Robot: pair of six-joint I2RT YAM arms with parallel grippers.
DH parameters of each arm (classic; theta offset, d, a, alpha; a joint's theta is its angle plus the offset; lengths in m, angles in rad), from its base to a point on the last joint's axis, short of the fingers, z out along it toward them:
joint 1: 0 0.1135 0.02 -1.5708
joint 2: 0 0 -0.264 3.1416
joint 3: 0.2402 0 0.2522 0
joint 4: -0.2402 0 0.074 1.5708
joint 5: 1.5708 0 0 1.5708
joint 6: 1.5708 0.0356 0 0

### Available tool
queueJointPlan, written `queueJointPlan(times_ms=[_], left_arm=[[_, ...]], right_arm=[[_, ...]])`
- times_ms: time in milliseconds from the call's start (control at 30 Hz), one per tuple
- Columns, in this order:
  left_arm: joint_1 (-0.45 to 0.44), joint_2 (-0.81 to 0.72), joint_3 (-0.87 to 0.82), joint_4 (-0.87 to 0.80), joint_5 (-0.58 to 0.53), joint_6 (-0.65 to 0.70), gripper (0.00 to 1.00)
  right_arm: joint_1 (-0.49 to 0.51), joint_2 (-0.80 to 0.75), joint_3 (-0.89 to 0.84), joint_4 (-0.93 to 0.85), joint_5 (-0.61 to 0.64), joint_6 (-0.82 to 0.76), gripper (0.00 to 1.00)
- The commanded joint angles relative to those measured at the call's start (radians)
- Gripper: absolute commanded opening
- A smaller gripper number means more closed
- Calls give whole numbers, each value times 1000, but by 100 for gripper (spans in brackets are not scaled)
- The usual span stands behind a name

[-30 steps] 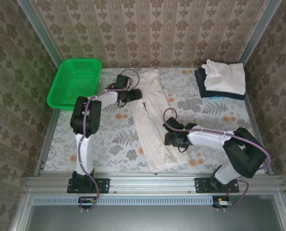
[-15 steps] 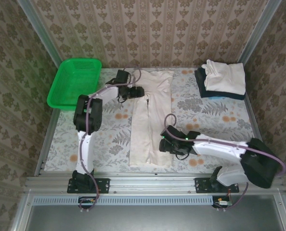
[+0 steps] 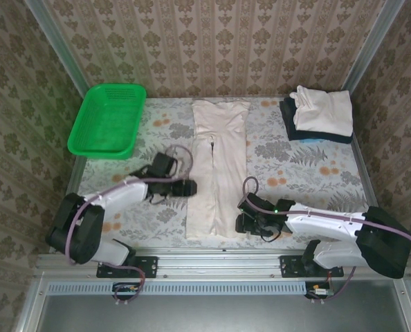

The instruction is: Fold and stack the t-shirts

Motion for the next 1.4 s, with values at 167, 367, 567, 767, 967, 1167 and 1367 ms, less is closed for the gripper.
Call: queueJointPlan(times_ms=[167,367,567,767,967,1167,1367], left_arm=[[-180,-188,-219,-6,-90,-184,71],[-273,-296,-285,-16,-103,-237,57],[-381,-370,-294,-105,-169,-293,63],[-456,-402,-328,-80,-209,-365,64],[-480,-354,-337,8,-205,-385,64],[-497,-310,-342,96,-172,-391,45],[-497,-311,-342,164,-136,-383,29]], right_arm=[[16,41,16,6,-16,-19,54],[16,1,-3,-35,-28,-59,26],[20,-29,16,-37,-64,-82,34],[29,-29,-18,8,-87,-49,42],[42,-18,-45,99,-103,-27,44],[47,-33,-50,106,-87,-21,50],[47,-29,-61,162,-99,-13,41]])
